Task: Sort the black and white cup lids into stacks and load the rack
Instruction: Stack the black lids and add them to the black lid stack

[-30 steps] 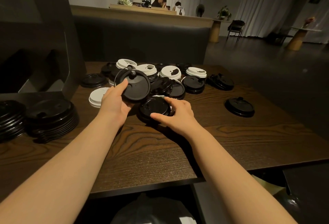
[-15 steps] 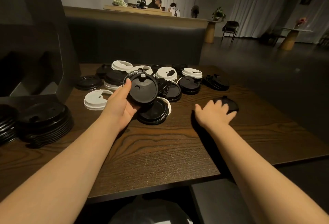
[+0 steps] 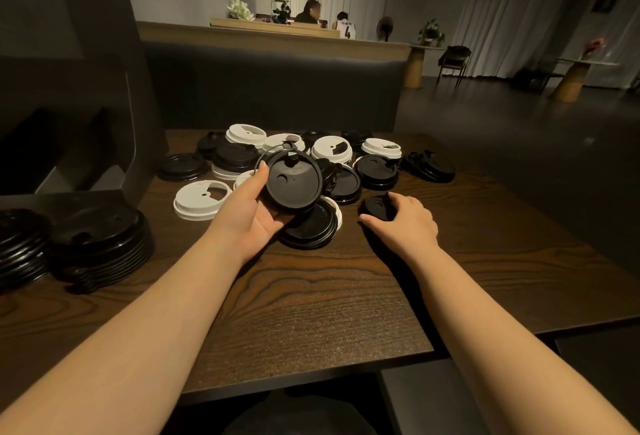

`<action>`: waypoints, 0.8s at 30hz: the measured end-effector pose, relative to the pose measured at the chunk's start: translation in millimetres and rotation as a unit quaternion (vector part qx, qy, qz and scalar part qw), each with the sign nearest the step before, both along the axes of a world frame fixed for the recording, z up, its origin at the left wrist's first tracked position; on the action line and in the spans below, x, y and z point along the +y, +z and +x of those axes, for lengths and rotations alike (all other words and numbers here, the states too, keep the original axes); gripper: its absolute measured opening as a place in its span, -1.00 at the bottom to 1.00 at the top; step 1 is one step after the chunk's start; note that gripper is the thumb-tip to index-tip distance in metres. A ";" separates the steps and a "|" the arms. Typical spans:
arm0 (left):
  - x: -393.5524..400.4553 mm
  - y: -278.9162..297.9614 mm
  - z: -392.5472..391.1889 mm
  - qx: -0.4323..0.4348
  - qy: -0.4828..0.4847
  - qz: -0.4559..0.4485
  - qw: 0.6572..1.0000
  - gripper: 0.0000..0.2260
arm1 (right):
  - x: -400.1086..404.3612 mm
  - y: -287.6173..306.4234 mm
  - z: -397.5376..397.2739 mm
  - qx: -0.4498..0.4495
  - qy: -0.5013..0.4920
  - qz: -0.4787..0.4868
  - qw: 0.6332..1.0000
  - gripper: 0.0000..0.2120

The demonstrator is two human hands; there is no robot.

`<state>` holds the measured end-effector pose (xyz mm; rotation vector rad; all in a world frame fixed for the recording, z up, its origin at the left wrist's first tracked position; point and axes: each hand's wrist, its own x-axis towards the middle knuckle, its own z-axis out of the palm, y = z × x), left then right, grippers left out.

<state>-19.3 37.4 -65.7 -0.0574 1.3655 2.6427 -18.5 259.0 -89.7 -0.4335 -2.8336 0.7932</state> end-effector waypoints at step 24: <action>13.2 -4.6 14.0 0.095 -0.090 -0.096 0.987 -0.75 | -72.8 2.3 37.4 0.241 0.193 -0.234 0.922 -0.12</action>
